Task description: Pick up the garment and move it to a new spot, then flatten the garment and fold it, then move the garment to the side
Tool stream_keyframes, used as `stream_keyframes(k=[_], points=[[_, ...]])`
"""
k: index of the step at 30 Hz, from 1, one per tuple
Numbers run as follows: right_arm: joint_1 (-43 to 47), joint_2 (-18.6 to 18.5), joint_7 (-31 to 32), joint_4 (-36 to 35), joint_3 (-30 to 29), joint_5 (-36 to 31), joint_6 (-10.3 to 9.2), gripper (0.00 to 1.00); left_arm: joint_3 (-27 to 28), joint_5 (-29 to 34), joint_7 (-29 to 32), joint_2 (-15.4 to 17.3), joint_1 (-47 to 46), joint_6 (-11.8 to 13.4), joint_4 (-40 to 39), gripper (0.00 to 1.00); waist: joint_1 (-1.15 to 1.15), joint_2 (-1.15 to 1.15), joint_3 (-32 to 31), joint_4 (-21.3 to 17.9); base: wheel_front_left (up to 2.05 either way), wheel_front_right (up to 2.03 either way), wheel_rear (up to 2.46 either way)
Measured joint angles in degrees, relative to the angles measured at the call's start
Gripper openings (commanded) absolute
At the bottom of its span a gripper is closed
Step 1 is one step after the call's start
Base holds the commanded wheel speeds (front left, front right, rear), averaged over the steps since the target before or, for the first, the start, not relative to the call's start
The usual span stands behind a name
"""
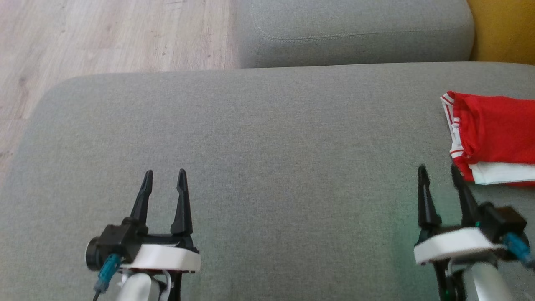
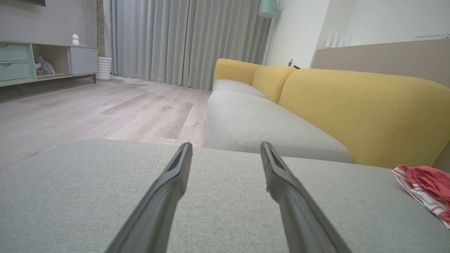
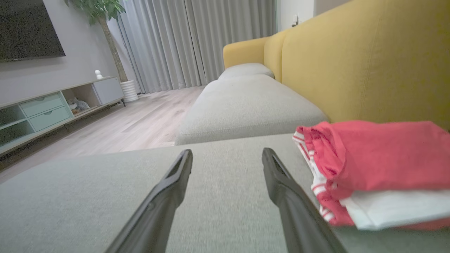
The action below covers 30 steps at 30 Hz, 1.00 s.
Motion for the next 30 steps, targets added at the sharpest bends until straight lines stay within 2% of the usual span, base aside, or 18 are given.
stream_keyframes(k=[30], points=[[1.35, 0.01, -0.56, -2.22, 0.55, 2.5, 0.0, 1.0, 0.45, -2.02, 0.0, 0.01, 0.04, 0.57, 2.47, 1.0, 0.01, 0.0, -0.19, -0.84, 0.0, 0.0, 0.0]])
